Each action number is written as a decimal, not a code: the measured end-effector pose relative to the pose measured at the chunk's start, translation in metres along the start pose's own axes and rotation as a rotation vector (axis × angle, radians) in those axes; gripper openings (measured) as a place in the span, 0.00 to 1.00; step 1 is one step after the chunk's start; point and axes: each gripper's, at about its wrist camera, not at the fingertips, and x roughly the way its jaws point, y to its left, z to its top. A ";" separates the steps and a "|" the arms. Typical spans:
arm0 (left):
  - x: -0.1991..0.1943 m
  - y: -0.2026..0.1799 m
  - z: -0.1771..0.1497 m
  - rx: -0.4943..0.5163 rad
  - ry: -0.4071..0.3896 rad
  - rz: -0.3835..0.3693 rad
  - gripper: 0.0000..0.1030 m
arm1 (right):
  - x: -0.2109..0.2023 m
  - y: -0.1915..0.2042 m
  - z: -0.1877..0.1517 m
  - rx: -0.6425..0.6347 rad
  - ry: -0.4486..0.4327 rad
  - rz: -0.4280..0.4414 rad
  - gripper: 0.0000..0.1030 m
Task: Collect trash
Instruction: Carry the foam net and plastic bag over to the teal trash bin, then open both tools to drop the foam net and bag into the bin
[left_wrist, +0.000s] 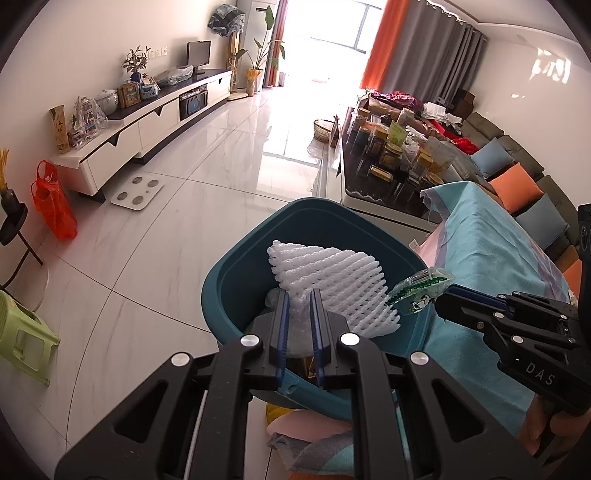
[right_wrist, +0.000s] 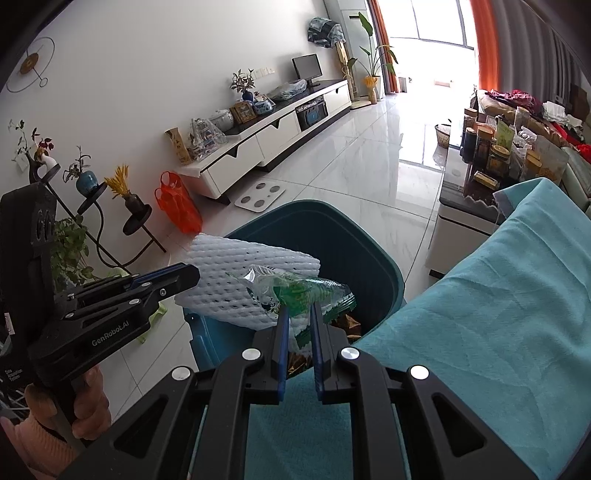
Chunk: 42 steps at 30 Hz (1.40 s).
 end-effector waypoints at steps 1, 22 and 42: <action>0.001 -0.001 0.000 0.001 0.000 0.003 0.12 | 0.000 0.000 0.000 -0.002 0.003 0.000 0.10; 0.017 -0.004 -0.004 0.009 0.045 -0.009 0.13 | 0.007 0.003 0.001 0.000 0.021 -0.007 0.12; 0.002 -0.012 -0.006 0.029 -0.007 -0.092 0.58 | -0.016 -0.007 -0.008 0.031 -0.040 0.004 0.30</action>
